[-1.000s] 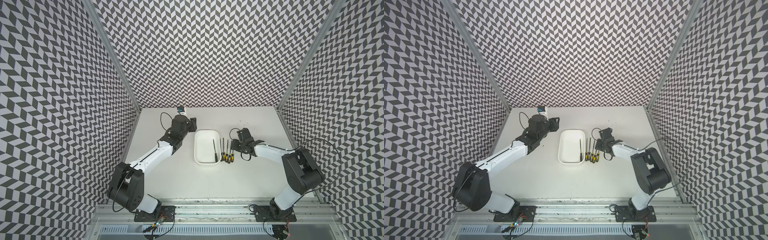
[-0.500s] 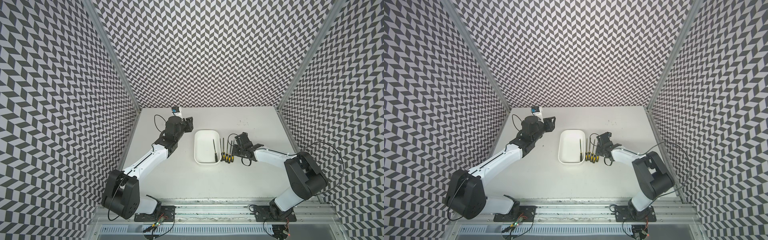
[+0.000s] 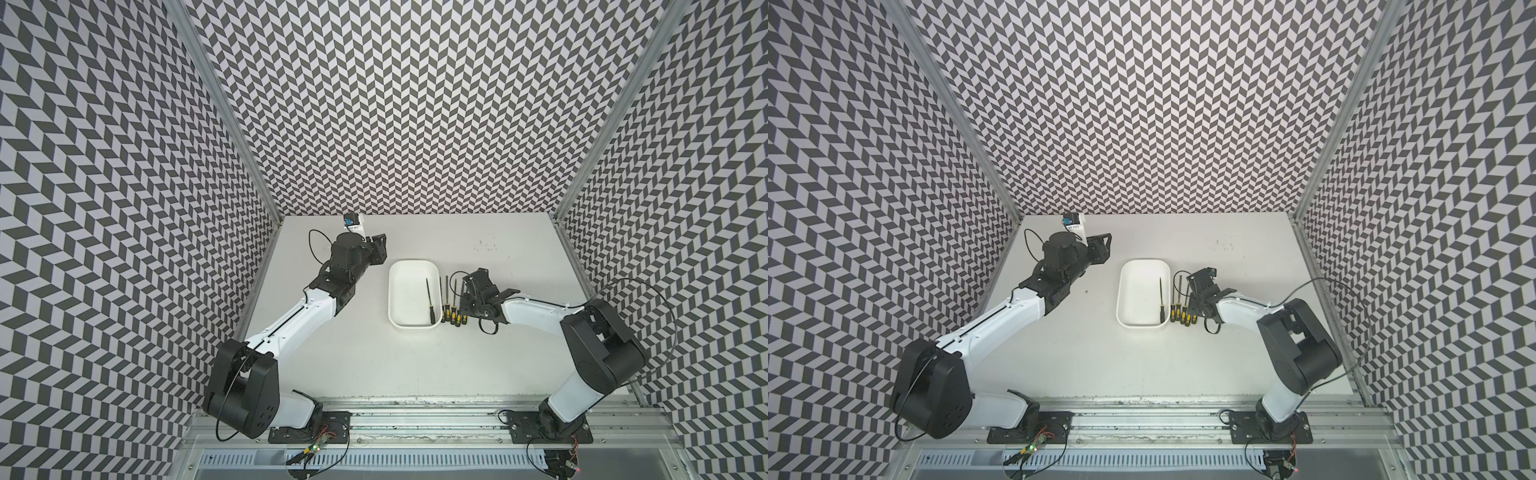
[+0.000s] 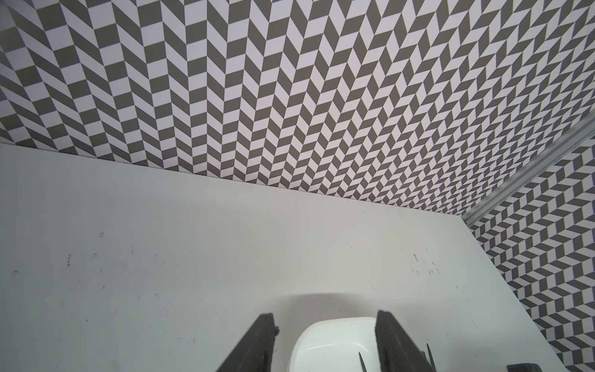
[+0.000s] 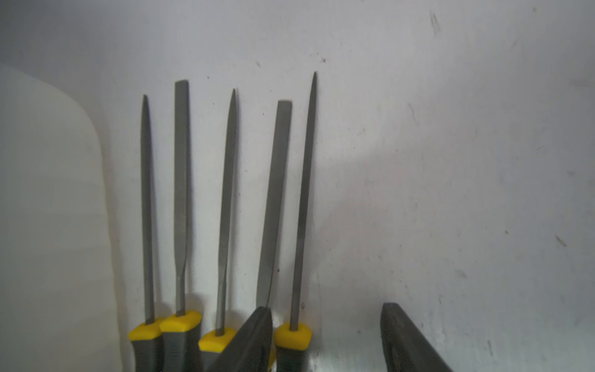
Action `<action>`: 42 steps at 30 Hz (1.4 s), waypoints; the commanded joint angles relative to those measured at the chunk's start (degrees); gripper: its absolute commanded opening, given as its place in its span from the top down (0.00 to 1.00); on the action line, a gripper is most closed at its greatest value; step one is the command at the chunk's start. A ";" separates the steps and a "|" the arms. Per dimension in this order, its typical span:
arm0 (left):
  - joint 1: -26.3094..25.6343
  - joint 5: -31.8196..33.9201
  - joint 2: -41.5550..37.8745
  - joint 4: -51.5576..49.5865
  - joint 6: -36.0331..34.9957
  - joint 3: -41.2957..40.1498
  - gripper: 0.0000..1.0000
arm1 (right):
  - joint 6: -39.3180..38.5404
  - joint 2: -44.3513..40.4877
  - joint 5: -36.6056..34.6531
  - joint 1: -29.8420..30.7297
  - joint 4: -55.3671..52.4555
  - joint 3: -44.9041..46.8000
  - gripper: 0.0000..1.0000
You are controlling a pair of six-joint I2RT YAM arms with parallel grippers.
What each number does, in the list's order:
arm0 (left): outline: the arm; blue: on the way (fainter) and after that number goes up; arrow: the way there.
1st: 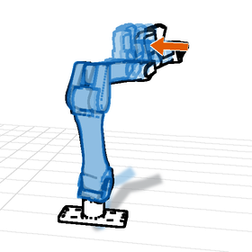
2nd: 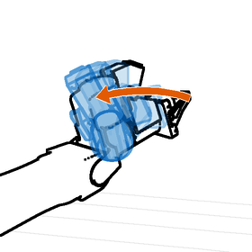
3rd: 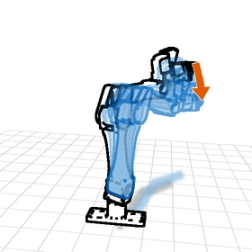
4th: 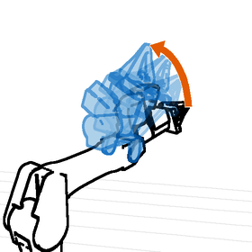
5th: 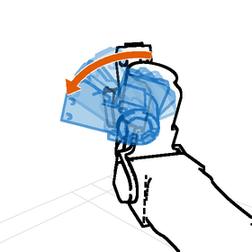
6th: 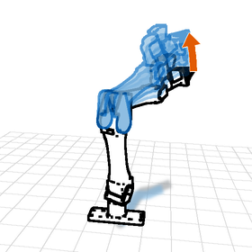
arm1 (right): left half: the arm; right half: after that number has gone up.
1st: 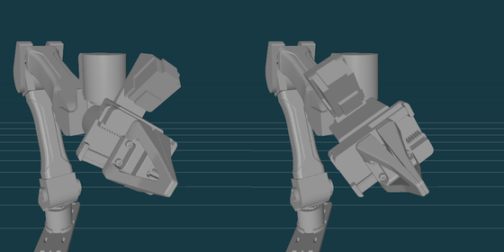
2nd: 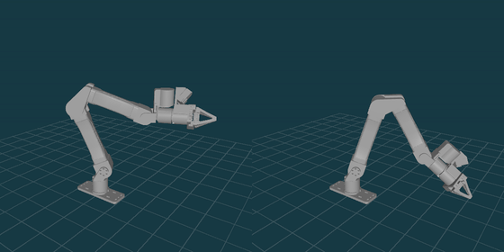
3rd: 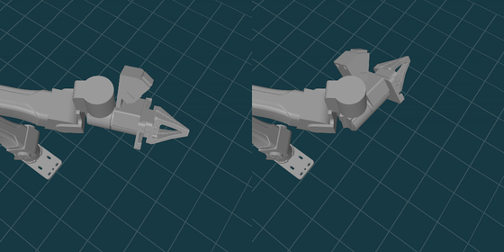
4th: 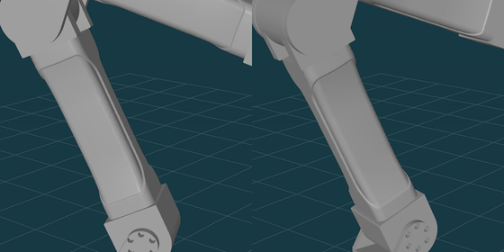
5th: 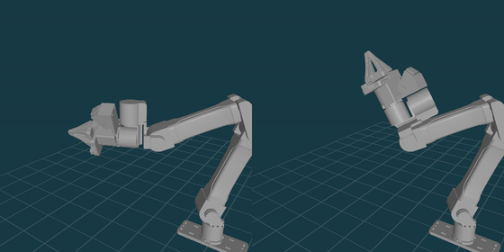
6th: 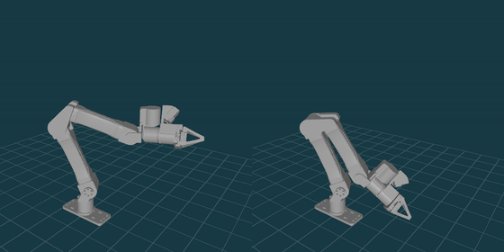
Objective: Put the file tool into the storage box
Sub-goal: Pick up the file tool from the center of the board.
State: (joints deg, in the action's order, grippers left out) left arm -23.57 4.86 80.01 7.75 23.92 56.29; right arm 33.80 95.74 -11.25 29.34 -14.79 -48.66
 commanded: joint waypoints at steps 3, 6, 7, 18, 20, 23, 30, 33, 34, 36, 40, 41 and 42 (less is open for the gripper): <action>0.32 -0.40 -0.87 2.31 0.07 -0.54 0.45 | -0.40 2.80 -1.94 0.68 -0.80 -1.55 0.42; 0.52 -0.56 -0.91 2.44 0.16 -0.73 0.45 | -0.57 3.02 -4.14 0.72 -2.15 -2.05 0.42; 0.55 -0.64 -1.01 2.53 0.24 -0.78 0.45 | -0.62 2.80 -5.03 0.72 -2.68 -2.13 0.42; 0.72 -1.48 -1.52 3.15 0.86 -1.62 0.45 | -0.88 3.35 -5.51 0.86 -2.11 -1.70 0.45; 0.78 -1.51 -1.40 3.15 0.83 -1.62 0.45 | -1.01 4.08 -5.30 1.04 -1.91 -1.87 0.47; 0.83 -1.44 -1.15 3.00 0.77 -1.47 0.45 | -1.68 5.47 -4.96 1.24 -1.96 -2.22 0.52; 0.93 -1.31 -1.05 2.71 0.72 -1.39 0.45 | -2.94 8.24 -2.60 1.77 -1.35 -0.83 0.65; 1.02 -1.35 -0.91 2.80 0.77 -1.42 0.45 | -2.89 8.96 -0.84 1.77 0.24 0.81 0.79; 1.05 -1.35 -0.87 2.76 0.75 -1.32 0.45 | -2.95 9.08 -0.41 1.77 0.58 1.10 0.83; 1.04 -1.39 -0.79 2.71 0.85 -1.31 0.45 | -3.31 9.31 0.20 1.77 1.05 1.38 0.93; 1.01 -1.65 -0.60 2.89 1.02 -1.41 0.45 | -3.85 8.22 0.08 1.72 0.94 0.99 1.00; 1.00 -1.77 -0.52 2.89 1.05 -1.43 0.45 | -3.93 7.63 0.00 1.73 0.77 0.75 1.00; 1.07 -1.74 -0.51 2.89 1.13 -1.52 0.45 | -4.00 6.96 0.00 1.72 0.56 0.47 1.00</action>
State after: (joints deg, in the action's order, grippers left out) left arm -22.83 3.75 80.01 9.39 25.08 55.07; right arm 30.50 100.55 -15.68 30.74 -8.47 -50.46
